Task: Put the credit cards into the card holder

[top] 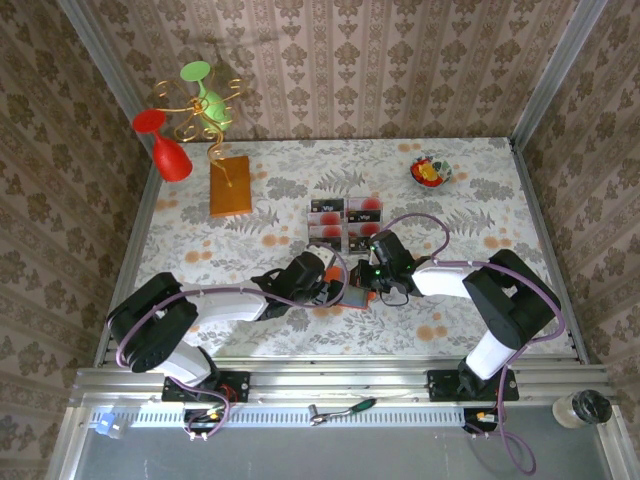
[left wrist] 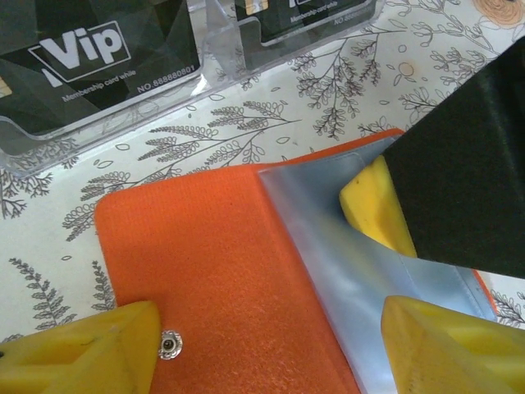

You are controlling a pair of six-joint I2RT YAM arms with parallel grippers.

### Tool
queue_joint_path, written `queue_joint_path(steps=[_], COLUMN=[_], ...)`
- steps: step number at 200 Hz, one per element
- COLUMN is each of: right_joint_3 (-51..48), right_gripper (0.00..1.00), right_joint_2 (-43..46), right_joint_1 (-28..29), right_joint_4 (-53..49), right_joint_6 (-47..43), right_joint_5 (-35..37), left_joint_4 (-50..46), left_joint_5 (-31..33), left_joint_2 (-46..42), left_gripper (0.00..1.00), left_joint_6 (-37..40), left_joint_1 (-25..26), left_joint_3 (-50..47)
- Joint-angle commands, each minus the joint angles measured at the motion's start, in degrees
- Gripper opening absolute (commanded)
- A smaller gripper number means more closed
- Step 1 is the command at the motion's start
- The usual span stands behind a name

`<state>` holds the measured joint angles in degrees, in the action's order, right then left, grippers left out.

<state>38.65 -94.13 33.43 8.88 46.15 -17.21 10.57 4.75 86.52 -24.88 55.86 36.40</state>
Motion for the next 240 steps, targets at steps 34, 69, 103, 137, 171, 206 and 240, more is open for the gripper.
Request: queue_joint_path(steps=[34,69,103,137,171,206,240], right_joint_3=[0.92,1.03,1.85,2.40,1.29,-0.24,-0.29], right_gripper=[0.04,0.04,0.10,0.29,0.40,0.45,0.46], right_joint_2=[-1.22,-1.18,-0.43,2.68,6.92,7.85,5.71], right_joint_1=[0.74,0.69,0.68,0.15,-0.29,-0.73,-0.74], right_joint_4=[-0.89,-0.80,-1.60,-3.55,-5.75,-5.54,-4.33], right_joint_6=[0.78,0.95,0.89,0.59,0.25,0.51,0.89], right_joint_5=[-0.99,-1.07,-1.35,-0.84,1.59,2.41,1.82], left_joint_4=[-2.64,-4.50,-5.42,-5.54,-5.26,-4.94,-4.94], left_joint_5=[-1.71,0.06,0.67,0.82,1.00,0.97,1.13], left_joint_2=[3.68,5.23,6.71,7.78,7.86,7.70,7.45], left_gripper=[0.76,0.68,0.58,0.55,0.55,0.54,0.54], left_joint_6=[2.30,2.71,2.23,1.62,1.26,0.95,0.80], left_joint_1=[0.80,1.36,1.50,1.51,1.54,1.62,1.63], left_joint_3=[2.82,3.50,3.59,3.33,2.95,2.73,2.62])
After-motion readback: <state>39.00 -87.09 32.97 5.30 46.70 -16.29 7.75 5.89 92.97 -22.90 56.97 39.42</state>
